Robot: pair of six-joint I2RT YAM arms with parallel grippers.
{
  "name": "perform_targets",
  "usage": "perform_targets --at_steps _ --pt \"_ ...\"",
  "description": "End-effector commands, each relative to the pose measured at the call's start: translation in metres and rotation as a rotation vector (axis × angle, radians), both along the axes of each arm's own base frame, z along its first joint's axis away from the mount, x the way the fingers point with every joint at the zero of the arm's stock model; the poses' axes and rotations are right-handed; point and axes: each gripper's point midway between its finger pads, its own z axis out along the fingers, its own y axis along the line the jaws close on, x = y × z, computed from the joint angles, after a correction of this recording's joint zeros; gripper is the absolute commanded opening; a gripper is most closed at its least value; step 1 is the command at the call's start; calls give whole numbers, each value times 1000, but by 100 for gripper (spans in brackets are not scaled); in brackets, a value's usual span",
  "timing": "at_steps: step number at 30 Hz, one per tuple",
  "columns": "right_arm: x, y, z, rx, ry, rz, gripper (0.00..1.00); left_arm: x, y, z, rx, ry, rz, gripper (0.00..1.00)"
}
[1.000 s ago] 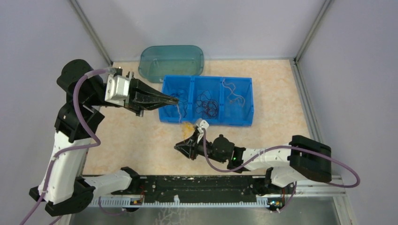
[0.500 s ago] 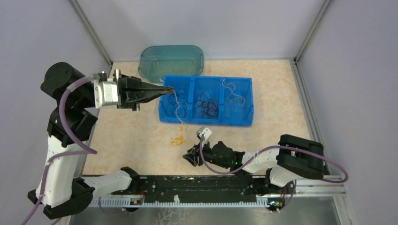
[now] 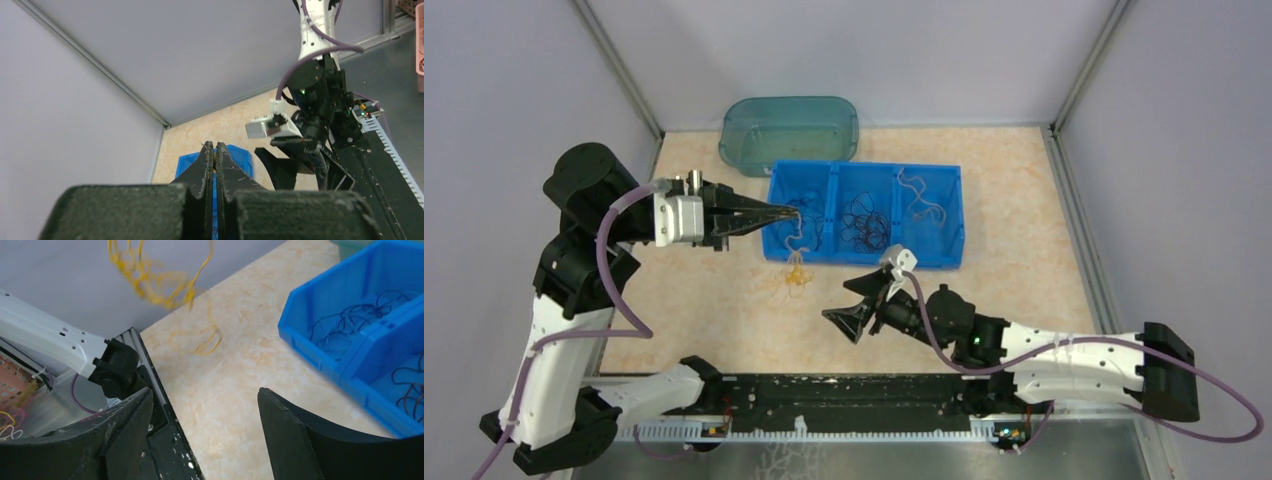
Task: Untangle the cables
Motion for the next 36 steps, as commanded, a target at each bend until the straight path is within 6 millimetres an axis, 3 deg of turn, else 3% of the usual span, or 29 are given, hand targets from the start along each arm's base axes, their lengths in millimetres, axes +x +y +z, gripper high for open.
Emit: perform_targets --at_steps 1,5,9,12,17,24,29,36 --pt "7 -8 45 -16 -121 -22 76 -6 0 -6 21 0 -30 0" --pt "11 -7 82 18 -186 -37 72 -10 1 -7 30 27 -43 0" --pt "6 -4 121 94 -239 -9 69 -13 1 -20 54 72 -58 0" --pt "-3 2 139 141 -266 45 67 -15 1 -31 68 107 -69 0" --pt "-17 15 145 177 -258 138 59 -17 1 -41 80 125 -77 0" --pt "-13 32 158 203 -270 143 49 -20 0 -44 86 143 -93 0" --pt "-3 44 158 176 -271 113 40 -23 1 -47 90 158 -101 0" --pt "-11 52 150 171 -257 173 27 -22 1 -42 83 143 -97 0"
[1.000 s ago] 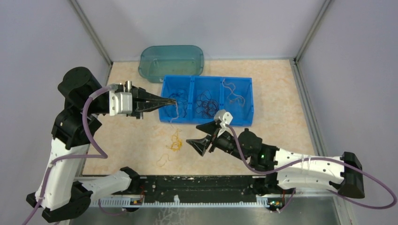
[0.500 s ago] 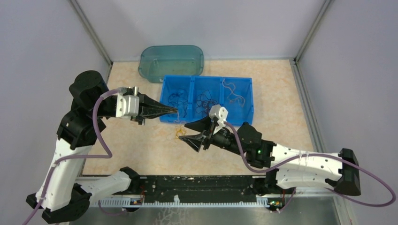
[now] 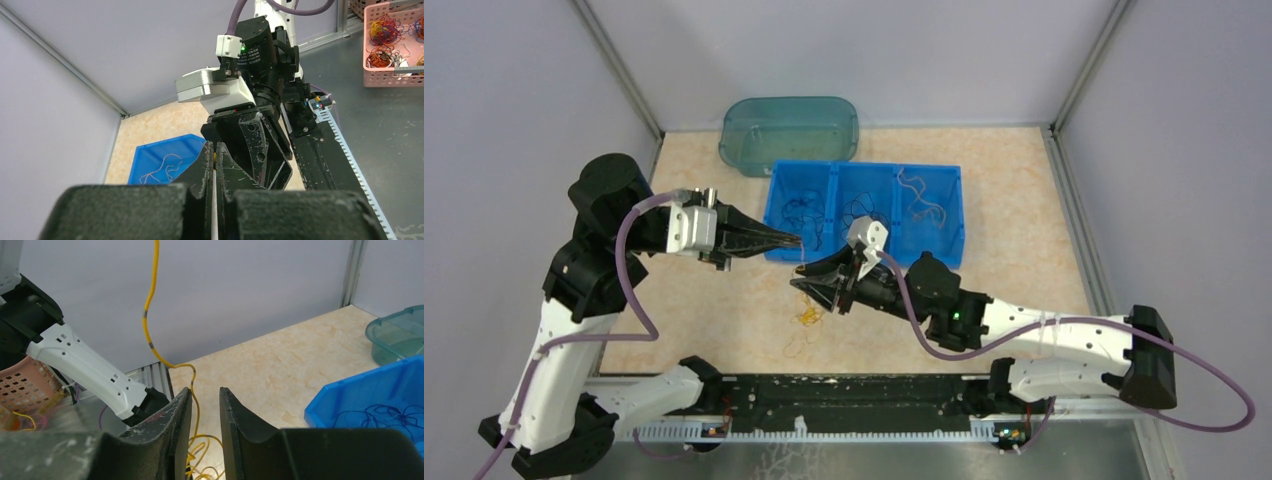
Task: Untangle the cables
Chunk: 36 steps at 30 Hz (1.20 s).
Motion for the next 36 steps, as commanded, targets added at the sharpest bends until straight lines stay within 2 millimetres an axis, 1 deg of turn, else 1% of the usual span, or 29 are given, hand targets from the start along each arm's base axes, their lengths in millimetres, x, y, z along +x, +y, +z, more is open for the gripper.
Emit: perform_targets --at_steps 1,2,5,6,8,9,10,12,13,14,15,20,24,27,30,36 --pt "-7 4 33 77 -25 54 25 -8 1 4 -6 -5 -26 0" --pt "-9 5 30 65 -23 65 20 -7 1 5 -9 -12 -22 0" --pt "-8 5 23 55 -6 61 2 -6 2 11 -20 -34 -13 0" --pt "-7 4 23 57 1 50 0 -6 2 12 -24 -38 -14 0" --pt "-4 3 23 59 5 35 0 -6 2 14 -29 -36 -13 0" --pt "-3 1 25 65 6 25 0 -5 2 14 -30 -34 -7 5" --pt "-1 -1 28 74 6 14 0 -4 2 13 -30 -27 4 18" --pt "3 -6 35 101 5 -17 0 1 2 7 -30 -10 33 51" --pt "4 -10 38 116 2 -31 0 3 2 3 -31 -5 44 75" --pt "6 -13 42 130 -1 -47 0 4 2 -1 -36 -4 53 95" --pt "8 -17 45 145 -7 -61 0 4 3 -5 -36 2 58 99" --pt "10 -33 57 188 -25 -99 0 2 4 -21 -1 62 61 100" --pt "8 -43 64 211 -34 -104 0 -7 7 -50 42 135 40 100" --pt "5 -44 65 207 -42 -93 0 -14 6 -60 52 205 9 100" --pt "1 -38 64 193 -48 -60 0 -18 3 -59 44 272 -26 98" --pt "-5 -18 53 134 -44 5 0 -9 -9 -44 -9 399 -44 90"
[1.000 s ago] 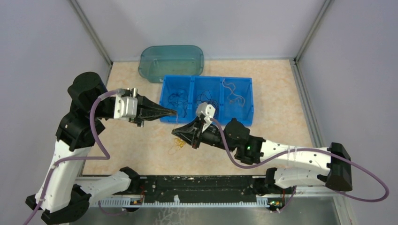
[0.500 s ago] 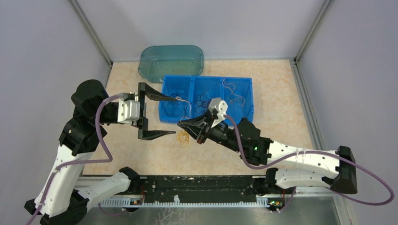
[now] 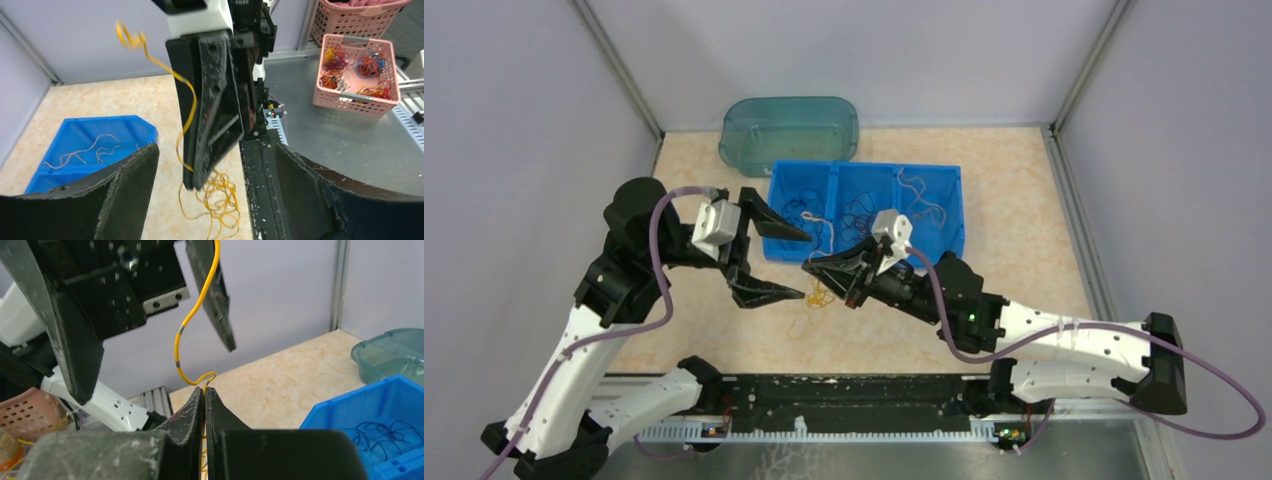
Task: Untangle the cables
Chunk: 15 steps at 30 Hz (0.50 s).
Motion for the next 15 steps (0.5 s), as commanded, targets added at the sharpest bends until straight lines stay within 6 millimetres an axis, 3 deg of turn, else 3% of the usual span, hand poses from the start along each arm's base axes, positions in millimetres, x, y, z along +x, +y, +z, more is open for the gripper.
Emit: perform_targets --at_steps 1,7,10,15 --pt "-6 9 12 10 -26 53 0 0 -8 14 -50 118 -40 89" --pt "-9 12 15 14 -31 70 0 8 -13 1 -45 212 -27 76" --pt "-10 14 16 13 -32 79 0 11 -15 -8 -40 234 -21 75" --pt "-12 22 11 -4 -21 104 0 14 -17 -4 -54 243 -26 63"
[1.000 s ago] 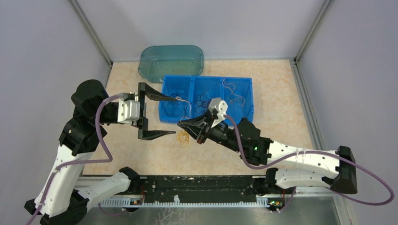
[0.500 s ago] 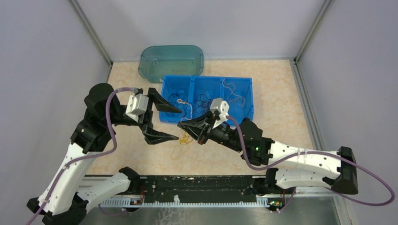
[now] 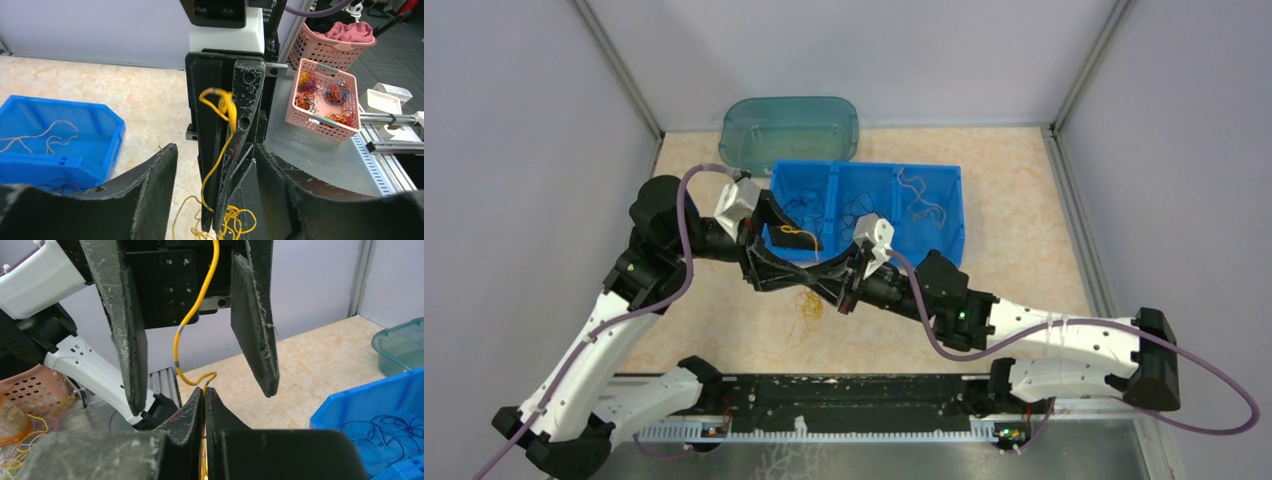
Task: Untangle the cables
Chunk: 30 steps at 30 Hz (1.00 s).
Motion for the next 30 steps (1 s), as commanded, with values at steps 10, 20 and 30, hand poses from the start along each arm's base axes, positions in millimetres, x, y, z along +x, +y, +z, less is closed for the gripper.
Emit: perform_targets --at_steps 10,20,30 --pt "-4 1 40 103 -21 26 0 -5 2 8 -37 -29 -20 41" --pt "-5 0 43 111 -15 32 0 -5 4 2 -26 -39 -1 40" --pt "-6 2 43 110 -8 43 0 -3 6 -9 -11 -49 21 36"
